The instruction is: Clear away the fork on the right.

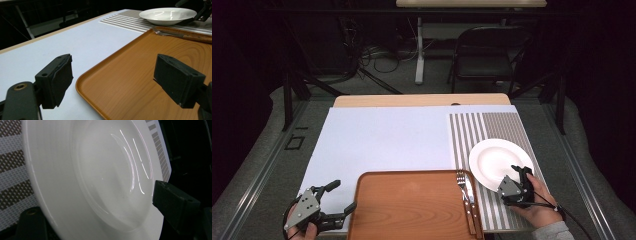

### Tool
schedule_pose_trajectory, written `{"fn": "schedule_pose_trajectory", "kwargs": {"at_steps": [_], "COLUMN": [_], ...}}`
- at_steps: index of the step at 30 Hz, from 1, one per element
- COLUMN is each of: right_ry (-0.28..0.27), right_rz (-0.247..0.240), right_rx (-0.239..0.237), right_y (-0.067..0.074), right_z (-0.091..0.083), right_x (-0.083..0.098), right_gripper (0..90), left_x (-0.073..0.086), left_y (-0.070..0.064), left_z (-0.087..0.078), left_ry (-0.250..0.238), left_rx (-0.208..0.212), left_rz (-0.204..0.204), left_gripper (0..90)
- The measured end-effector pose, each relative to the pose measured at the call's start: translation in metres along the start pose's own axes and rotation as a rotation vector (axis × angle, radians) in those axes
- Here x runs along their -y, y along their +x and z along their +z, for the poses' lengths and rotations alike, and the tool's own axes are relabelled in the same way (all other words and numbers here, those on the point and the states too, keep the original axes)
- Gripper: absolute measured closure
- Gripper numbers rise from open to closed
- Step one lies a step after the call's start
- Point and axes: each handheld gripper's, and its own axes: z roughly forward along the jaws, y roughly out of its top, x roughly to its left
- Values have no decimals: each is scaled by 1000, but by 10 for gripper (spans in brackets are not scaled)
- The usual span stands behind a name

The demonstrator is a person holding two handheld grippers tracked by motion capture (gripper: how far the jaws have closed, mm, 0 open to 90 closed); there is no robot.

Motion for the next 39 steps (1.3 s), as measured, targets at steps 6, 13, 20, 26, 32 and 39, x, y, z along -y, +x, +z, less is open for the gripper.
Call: {"fn": "schedule_pose_trajectory", "kwargs": {"at_steps": [6, 13, 20, 26, 32, 39], "right_ry": [37, 49, 53, 60, 66, 69], "right_rz": [-19, -32, -98, -130, -151, -190], "right_rx": [-43, -66, -93, -100, -114, -119], "right_y": [-4, -6, -3, -3, -2, 1], "right_z": [-4, -4, -2, -2, -1, 0], "right_x": [-6, -10, -12, -13, -13, -13], "right_gripper": [348, 481, 578, 664, 724, 774], "left_x": [0, 0, 0, 0, 0, 0], "left_y": [0, 0, 0, 0, 0, 0], "left_z": [0, 0, 0, 0, 0, 0], "left_ry": [0, -1, 0, -1, -1, -1], "left_rx": [-3, -3, -3, -3, -3, -3], "left_rz": [2, 0, 0, -4, -3, -2], "left_gripper": [152, 152, 152, 152, 152, 152]}}
